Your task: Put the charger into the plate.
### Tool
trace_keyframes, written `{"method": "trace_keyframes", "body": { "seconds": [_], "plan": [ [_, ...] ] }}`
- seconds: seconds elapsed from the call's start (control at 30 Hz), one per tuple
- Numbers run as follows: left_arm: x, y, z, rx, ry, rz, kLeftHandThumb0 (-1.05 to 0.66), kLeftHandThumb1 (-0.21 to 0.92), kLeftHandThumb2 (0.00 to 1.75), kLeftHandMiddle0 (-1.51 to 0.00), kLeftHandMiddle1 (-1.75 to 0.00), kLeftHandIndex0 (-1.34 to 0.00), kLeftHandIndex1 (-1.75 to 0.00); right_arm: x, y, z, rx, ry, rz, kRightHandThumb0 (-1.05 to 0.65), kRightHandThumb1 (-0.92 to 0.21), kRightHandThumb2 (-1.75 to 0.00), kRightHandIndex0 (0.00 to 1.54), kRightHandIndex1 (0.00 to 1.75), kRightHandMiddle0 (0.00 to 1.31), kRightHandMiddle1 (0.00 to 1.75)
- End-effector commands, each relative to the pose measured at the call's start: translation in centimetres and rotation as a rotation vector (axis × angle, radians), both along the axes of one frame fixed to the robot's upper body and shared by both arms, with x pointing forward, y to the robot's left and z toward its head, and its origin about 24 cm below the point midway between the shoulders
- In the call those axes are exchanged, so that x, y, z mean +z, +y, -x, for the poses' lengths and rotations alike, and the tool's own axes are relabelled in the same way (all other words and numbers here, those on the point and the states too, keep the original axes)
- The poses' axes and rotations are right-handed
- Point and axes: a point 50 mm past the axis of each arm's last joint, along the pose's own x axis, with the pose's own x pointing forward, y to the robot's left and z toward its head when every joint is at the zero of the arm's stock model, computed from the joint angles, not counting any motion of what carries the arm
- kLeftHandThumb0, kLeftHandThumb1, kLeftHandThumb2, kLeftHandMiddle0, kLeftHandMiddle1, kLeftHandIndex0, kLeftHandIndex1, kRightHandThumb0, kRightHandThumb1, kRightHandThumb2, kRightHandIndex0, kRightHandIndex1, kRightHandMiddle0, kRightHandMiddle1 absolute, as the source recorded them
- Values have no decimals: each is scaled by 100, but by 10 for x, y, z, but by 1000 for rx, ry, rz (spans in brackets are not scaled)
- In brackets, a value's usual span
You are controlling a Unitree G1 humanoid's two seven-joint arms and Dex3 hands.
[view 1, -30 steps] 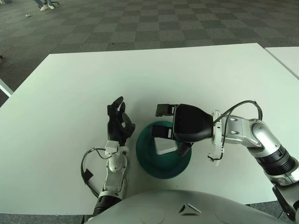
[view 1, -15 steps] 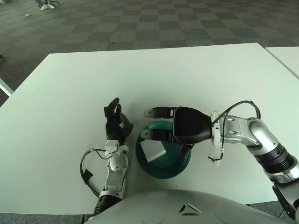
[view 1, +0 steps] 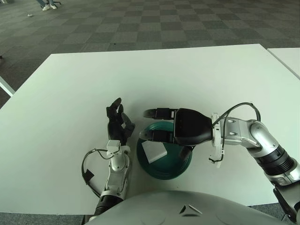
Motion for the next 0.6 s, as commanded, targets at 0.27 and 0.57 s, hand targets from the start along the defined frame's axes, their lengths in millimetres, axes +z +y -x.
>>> {"method": "trace_keyframes", "body": {
  "seconds": [0.27,0.57],
  "plan": [
    [-35,-17,45,8,114,121,-81,92,99,-31,-1,0,-80,-2,-44,-70,-406,549,-491,-102,-92,-97,2,1,1,0],
    [-36,-6,57,-4,130,30,-92,92,100,-33,-2,0,-95,-57,-77,-78,-634,1007,-739,-95,-92,-99,10,4,1,2]
  ]
}}
